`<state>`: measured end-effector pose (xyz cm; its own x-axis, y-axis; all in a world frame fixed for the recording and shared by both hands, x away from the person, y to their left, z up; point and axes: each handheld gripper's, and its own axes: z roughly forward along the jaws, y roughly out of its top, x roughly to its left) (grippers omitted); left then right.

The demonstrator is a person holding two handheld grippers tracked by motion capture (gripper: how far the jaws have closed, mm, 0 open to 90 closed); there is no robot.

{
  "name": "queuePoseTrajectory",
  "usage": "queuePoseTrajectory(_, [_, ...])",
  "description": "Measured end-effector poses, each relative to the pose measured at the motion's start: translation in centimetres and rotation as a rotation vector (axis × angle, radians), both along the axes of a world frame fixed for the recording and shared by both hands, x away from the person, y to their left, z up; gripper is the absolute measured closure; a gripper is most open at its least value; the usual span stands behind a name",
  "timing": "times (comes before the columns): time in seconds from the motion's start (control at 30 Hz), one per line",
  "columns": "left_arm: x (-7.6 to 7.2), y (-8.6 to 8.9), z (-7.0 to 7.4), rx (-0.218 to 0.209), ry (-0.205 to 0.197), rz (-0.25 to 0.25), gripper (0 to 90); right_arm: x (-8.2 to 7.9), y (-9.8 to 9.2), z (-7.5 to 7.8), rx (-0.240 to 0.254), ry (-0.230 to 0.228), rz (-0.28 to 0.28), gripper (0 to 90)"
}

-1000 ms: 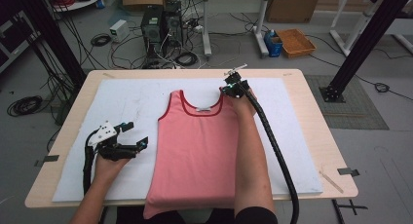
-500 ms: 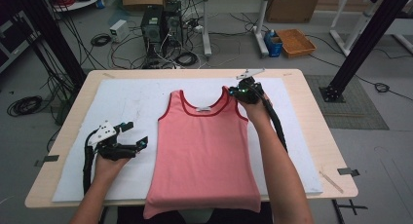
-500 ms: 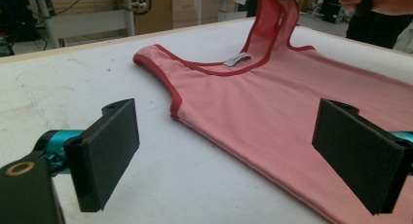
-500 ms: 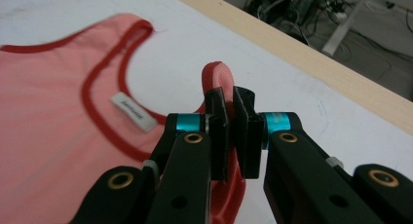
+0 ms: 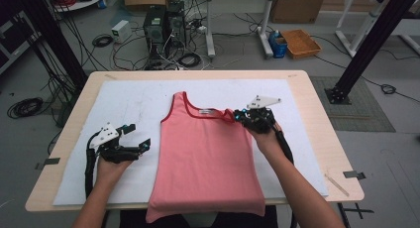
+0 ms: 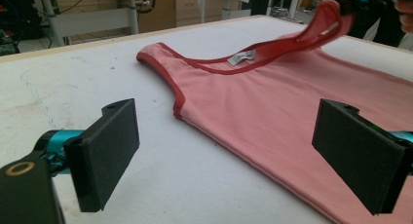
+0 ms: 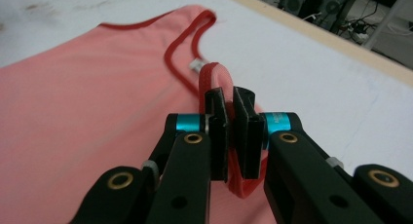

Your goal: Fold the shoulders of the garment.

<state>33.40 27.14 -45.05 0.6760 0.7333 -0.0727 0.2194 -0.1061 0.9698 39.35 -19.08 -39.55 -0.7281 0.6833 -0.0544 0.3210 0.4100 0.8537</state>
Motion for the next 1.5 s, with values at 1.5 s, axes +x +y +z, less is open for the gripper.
queuePoseTrajectory(1.5, [0.0, -0.2, 0.0, 0.012, -0.003, 0.003, 10.0, -4.1, 1.1, -2.8, -0.208, -0.006, 0.253, 86.1])
